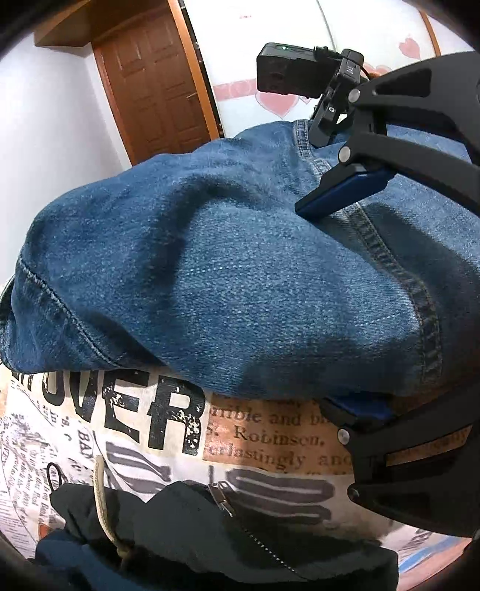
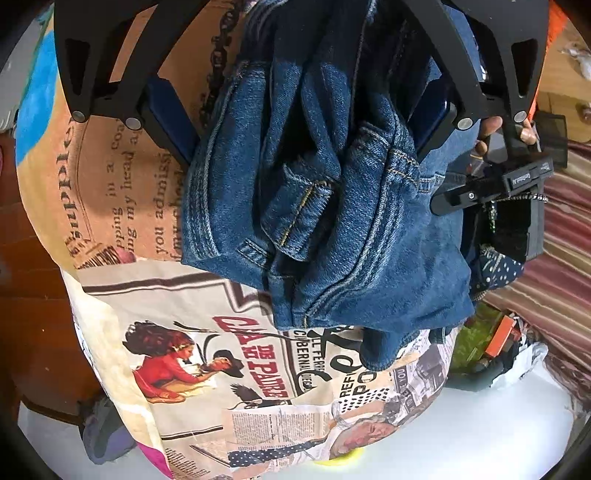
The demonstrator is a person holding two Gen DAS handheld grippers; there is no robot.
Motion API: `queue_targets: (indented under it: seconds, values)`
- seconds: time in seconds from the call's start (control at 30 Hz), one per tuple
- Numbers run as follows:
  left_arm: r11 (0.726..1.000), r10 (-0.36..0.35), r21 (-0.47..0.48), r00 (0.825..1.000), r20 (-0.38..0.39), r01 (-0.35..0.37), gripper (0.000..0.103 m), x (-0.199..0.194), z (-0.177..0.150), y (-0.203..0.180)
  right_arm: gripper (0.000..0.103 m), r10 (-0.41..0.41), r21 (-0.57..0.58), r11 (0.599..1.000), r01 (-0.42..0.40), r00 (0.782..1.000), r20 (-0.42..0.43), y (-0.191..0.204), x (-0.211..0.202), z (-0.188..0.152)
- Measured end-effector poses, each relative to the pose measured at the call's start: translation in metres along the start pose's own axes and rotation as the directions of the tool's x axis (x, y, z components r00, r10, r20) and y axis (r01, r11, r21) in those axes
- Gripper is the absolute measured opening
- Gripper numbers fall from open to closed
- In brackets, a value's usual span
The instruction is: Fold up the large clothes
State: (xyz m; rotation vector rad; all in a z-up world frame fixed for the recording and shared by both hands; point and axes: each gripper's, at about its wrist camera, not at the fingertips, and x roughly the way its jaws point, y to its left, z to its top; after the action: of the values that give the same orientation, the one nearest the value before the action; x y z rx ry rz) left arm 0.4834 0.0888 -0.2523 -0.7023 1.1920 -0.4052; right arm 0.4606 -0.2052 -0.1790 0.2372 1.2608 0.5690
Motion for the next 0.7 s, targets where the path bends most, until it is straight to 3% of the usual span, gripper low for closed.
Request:
queue_targets:
  seconds: [0.03,0.13,0.2,0.37,0.57,0.7]
  values:
    - [1.000,-0.001,0.002,1.000,0.001,0.001,0.080,0.000,0.000,-0.001,0.099,0.013,0.010,1.000,-0.013,1.000,0.001,0.000,-0.001,-0.001]
    - [1.000,0.002,0.007,1.000,0.013,-0.002,0.071,-0.009,-0.002,-0.003,0.069,0.047,-0.009,0.999,-0.047,0.999,-0.014,0.007,-0.007,-0.005]
    - [1.000,0.008,0.004,1.000,0.022,-0.008,0.065,-0.009,-0.005,-0.009,0.060,0.046,-0.012,0.999,-0.046,0.999,-0.008,0.011,-0.011,-0.006]
    - [0.997,0.051,0.058,0.997,0.059,-0.054,0.037,-0.032,-0.012,-0.036,0.037,0.087,0.012,0.996,-0.087,0.996,0.020,0.021,-0.027,-0.011]
    - [0.982,0.062,0.168,0.989,0.135,-0.084,0.028,-0.080,-0.028,-0.084,0.030,0.083,-0.063,0.995,-0.078,0.994,0.075,0.056,-0.062,-0.016]
    - [0.963,0.072,0.238,0.973,0.221,-0.125,0.027,-0.130,-0.042,-0.111,0.029,0.085,-0.118,0.991,-0.070,0.989,0.125,0.083,-0.083,-0.017]
